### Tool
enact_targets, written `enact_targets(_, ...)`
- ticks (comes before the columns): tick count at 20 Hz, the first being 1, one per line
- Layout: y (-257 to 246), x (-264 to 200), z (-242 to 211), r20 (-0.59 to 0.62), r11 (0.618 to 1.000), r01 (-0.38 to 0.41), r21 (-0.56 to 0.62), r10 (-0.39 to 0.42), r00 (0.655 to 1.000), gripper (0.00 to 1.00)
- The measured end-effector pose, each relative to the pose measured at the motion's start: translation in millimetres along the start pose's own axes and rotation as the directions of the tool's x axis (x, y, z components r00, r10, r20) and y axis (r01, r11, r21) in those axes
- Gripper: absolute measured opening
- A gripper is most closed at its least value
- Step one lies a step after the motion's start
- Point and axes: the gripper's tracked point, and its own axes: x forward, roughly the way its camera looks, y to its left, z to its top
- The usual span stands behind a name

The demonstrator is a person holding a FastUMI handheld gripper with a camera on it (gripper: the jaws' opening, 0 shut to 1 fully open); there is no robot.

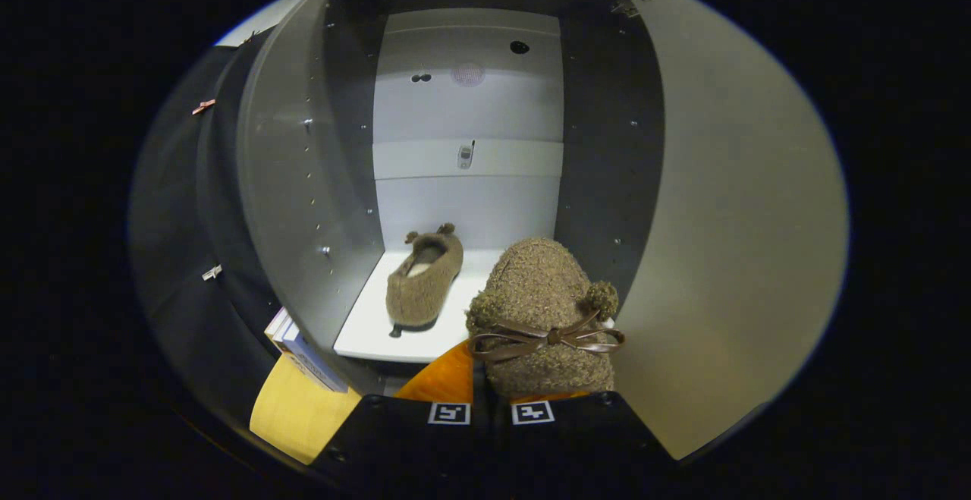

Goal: Open the shoe cabinet door, grab the shoes and put them into the shoe cabinet, then close the shoe cabinet door.

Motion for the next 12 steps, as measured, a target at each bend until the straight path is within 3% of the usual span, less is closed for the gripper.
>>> enact_targets(12, -6, 142, 54, -0.133, 0.999, 0.029, 0.020, -0.026, 0.991, 0.05)
